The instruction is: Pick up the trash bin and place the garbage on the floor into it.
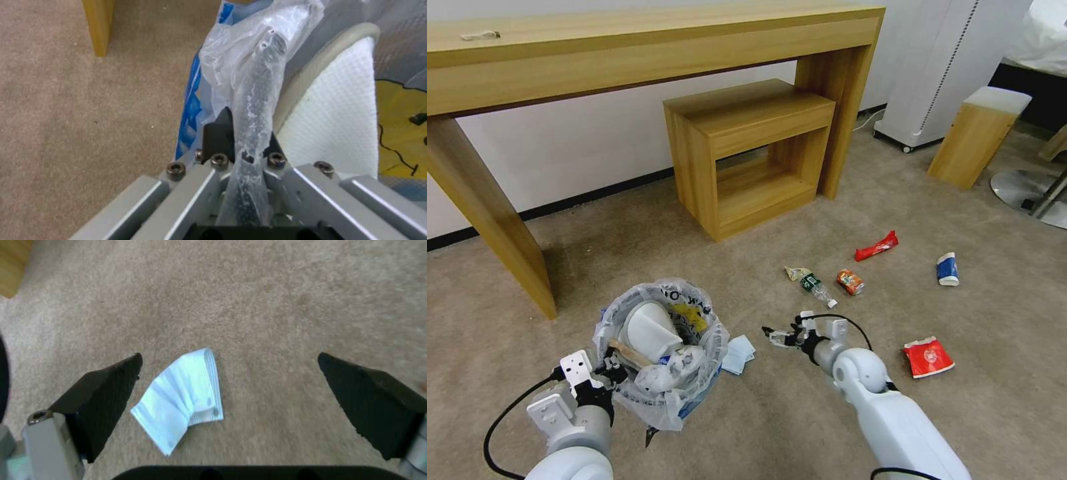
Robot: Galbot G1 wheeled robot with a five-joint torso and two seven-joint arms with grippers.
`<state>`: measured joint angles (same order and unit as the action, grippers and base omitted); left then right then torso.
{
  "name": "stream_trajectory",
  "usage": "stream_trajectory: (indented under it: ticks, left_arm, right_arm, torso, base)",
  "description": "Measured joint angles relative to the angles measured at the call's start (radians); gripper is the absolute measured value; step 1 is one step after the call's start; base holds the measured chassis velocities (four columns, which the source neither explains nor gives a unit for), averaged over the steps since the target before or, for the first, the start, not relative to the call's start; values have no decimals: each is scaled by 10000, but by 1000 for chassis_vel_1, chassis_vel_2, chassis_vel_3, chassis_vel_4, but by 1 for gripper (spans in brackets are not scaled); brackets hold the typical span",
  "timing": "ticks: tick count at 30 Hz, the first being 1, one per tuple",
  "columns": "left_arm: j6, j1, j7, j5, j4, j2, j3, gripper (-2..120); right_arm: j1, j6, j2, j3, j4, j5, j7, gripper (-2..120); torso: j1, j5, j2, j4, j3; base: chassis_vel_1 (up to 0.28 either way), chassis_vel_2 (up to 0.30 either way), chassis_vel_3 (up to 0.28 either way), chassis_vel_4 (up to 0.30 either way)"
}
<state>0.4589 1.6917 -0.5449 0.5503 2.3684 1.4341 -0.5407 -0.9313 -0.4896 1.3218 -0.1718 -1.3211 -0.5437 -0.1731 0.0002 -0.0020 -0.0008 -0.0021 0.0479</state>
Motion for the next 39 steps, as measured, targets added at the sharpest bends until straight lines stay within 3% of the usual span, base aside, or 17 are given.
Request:
stream_trajectory:
  ticks: [7, 17, 22, 39]
  left_arm:
    - [0, -45, 1, -14, -2, -17, -14, 0]
    - [5, -55, -1, -15, -3, -27, -47, 0]
    - [16, -60, -3, -15, -2, -31, -46, 0]
    - [26, -10, -7, -46, 16, 10, -17, 0]
  right_arm:
    - [716, 418, 688, 265, 1625, 828, -535, 100]
    - [1320, 865, 1420, 258, 3034, 1825, -842, 99]
    - [1361, 1075, 1735, 250, 3403, 2341, -1015, 84]
    - [1525, 1643, 2196, 137, 4380, 3387, -1248, 71]
  torso:
    - [0, -1, 0, 0, 0]
    - [0, -2, 0, 0, 0]
    - [0, -1, 0, 0, -1]
    - [0, 0, 0, -1, -1]
  base:
    - [0, 0, 0, 0]
    - [0, 0, 0, 0]
    - [0, 0, 0, 0]
    - [0, 0, 0, 0]
